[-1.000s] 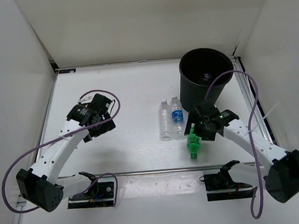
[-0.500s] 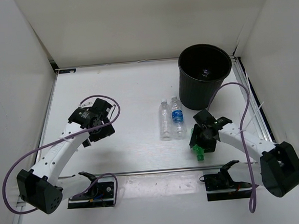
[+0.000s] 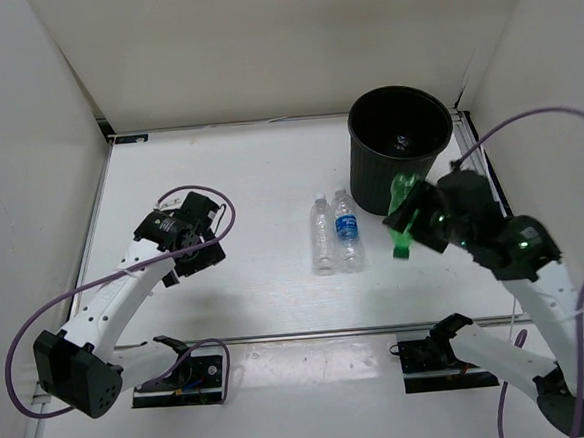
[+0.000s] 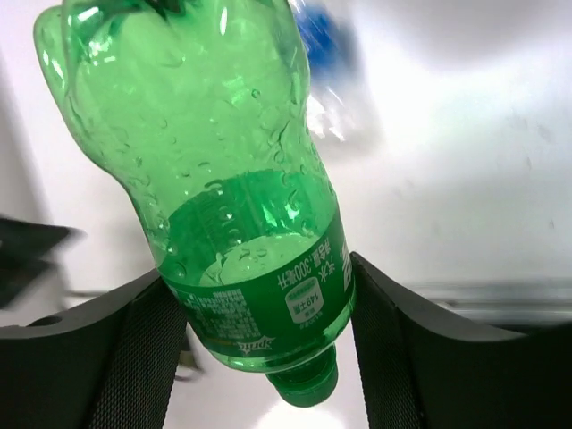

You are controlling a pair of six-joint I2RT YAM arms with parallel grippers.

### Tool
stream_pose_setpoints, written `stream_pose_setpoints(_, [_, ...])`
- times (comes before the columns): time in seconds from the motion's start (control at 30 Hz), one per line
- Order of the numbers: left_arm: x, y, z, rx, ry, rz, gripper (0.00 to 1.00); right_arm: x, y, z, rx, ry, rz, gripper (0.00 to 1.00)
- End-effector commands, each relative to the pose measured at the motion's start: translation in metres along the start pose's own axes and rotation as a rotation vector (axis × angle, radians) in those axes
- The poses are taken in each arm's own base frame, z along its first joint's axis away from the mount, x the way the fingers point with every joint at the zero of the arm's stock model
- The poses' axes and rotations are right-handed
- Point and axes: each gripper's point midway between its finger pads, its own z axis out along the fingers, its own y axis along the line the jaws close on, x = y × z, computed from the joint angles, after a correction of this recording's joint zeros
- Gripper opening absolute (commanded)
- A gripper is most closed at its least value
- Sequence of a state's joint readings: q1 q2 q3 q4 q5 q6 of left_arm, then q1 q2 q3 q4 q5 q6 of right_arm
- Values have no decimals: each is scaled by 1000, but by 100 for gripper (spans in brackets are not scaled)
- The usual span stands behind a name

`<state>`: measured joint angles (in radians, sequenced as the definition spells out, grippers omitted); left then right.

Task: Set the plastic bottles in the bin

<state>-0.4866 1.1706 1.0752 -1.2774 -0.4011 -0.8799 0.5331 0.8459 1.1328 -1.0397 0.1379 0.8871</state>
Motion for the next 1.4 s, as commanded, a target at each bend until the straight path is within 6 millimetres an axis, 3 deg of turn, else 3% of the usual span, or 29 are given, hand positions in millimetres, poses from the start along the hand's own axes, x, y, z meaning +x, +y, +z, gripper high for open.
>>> stream_pose_setpoints(0.0, [-12, -20, -6, 84, -30, -19, 100, -62, 31, -43, -13, -193, -3, 31])
stream_pose_setpoints(0.03, [-12, -24, -7, 106, -28, 9, 100, -84, 41, -49, -15, -255, -45, 31])
stream_pose_setpoints(0.07, [-10, -30, -8, 138, -14, 18, 100, -117, 68, -55, -41, -327, -63, 32])
stream_pose_setpoints(0.1, [-12, -35, -9, 151, -13, 15, 100, -140, 72, -56, -13, -386, -77, 32])
stream_pose_setpoints(0.13, [-11, -38, -6, 152, -1, 27, 100, -158, 79, -35, 40, -385, -129, 34])
stream_pose_setpoints(0.17, [-12, -43, -6, 167, 5, 44, 100, -175, 84, -32, 53, -413, -132, 37])
stream_pose_setpoints(0.2, [-10, -53, -5, 197, 36, 66, 100, -206, 93, -44, 41, -485, -106, 45])
stream_pose_setpoints(0.23, [-12, -56, -5, 195, 37, 76, 100, -218, 92, -18, 89, -462, -109, 46])
stream_pose_setpoints(0.33, [-24, -68, -5, 171, 46, 83, 100, -258, 89, 4, 109, -470, -69, 48])
stream_pose_setpoints(0.4, [-39, -74, -12, 162, 24, 80, 100, -271, 79, 18, 96, -439, -40, 52])
stream_pose_setpoints(0.43, [-42, -79, -10, 149, 36, 86, 100, -274, 77, 29, 88, -415, -23, 57])
stream_pose_setpoints(0.5, [-52, -89, -13, 173, 37, 98, 100, -280, 72, 31, 39, -383, 0, 79])
stream_pose_setpoints(0.53, [-57, -105, -19, 221, 52, 110, 100, -278, 72, 38, 14, -350, 4, 100])
stream_pose_setpoints(0.6, [-66, -118, -25, 259, 50, 130, 100, -272, 75, 40, -41, -298, 8, 100])
stream_pose_setpoints(0.7, [-79, -156, -36, 411, 43, 168, 100, -264, 74, 29, -46, -303, 17, 100])
stream_pose_setpoints(0.8, [-78, -199, -44, 604, 77, 219, 100, -251, 86, 13, -100, -306, -5, 100])
stream_pose_setpoints(1.0, [-55, -260, -26, 749, 237, 297, 100, -240, 92, -27, -151, -352, -60, 100])
stream_pose_setpoints(1.07, [-52, -284, -32, 801, 235, 328, 100, -233, 91, -35, -161, -340, -58, 100])
stream_pose_setpoints(1.1, [-45, -295, -19, 792, 267, 340, 100, -230, 89, -38, -158, -335, -56, 100])
stream_pose_setpoints(1.17, [-35, -316, -13, 797, 282, 372, 100, -218, 88, -44, -176, -303, -42, 100])
stream_pose_setpoints(1.23, [-21, -324, -5, 792, 314, 395, 100, -212, 87, -47, -179, -288, -31, 100])
stream_pose_setpoints(1.27, [-18, -325, 0, 782, 325, 396, 100, -206, 81, -39, -161, -257, -13, 100])
stream_pose_setpoints(1.37, [-2, -329, 17, 748, 354, 416, 100, -201, 81, -46, -177, -254, -13, 100])
